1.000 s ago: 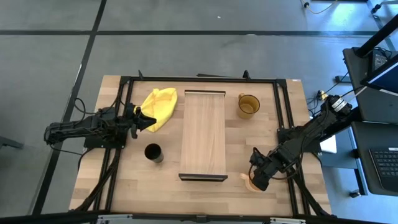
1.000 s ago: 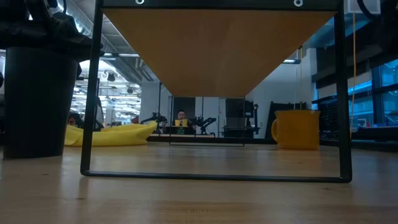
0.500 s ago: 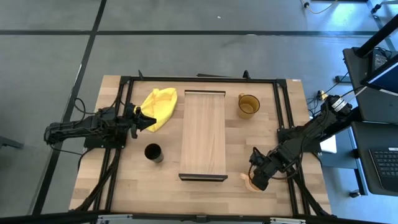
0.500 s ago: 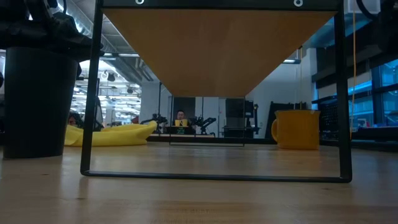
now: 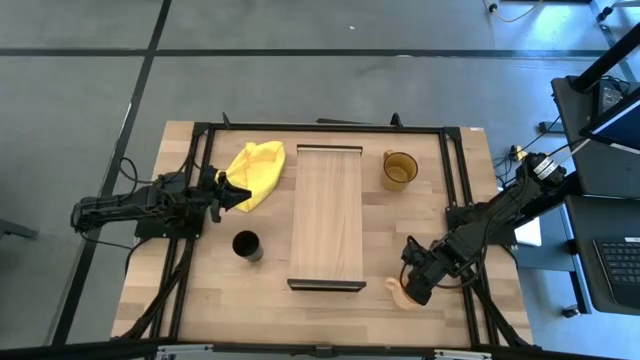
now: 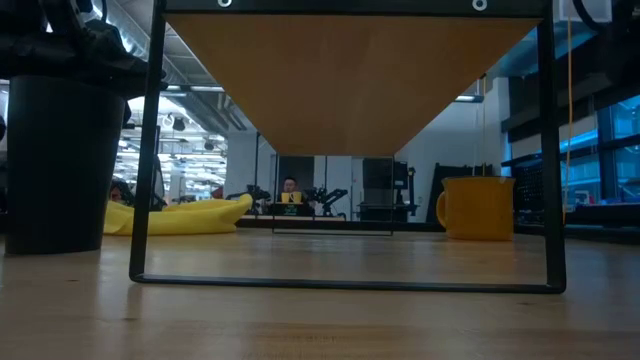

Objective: Stack small to large cups/mugs on shelf
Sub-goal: Put the orange mug on the shelf

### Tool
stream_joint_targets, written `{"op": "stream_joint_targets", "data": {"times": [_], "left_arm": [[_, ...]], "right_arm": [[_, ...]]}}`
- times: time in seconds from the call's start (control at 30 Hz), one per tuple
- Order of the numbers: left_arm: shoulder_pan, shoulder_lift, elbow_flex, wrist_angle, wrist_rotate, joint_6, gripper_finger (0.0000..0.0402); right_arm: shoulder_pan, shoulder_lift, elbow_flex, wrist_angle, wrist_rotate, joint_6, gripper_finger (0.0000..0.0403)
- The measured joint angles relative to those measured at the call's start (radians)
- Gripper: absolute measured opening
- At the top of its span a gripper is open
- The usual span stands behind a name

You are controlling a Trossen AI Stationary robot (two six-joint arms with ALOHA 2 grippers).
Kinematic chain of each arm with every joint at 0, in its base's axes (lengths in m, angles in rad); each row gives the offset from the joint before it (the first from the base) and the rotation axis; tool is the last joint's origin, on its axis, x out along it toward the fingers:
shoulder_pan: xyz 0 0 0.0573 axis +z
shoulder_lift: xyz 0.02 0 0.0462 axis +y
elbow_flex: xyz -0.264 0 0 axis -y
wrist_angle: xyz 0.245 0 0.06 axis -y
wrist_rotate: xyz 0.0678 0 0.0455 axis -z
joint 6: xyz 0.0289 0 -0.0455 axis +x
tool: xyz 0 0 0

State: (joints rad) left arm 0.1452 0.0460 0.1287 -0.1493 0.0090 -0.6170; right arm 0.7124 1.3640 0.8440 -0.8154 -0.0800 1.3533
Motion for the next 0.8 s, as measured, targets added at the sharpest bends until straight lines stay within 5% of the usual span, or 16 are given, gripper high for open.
{"op": "stream_joint_targets", "data": {"times": [0.37, 0.8], "left_arm": [[0.0, 0.0, 0.0, 0.0, -0.003, 0.0, 0.0062], [0.0, 0.0, 0.0, 0.0, -0.041, 0.0, 0.0062]], "right_arm": [[-0.003, 0.0, 0.036, -0.05, 0.029, -0.041, 0.0009], [-0.142, 0.0, 0.45, -0.593, 0.166, -0.429, 0.0013]]}}
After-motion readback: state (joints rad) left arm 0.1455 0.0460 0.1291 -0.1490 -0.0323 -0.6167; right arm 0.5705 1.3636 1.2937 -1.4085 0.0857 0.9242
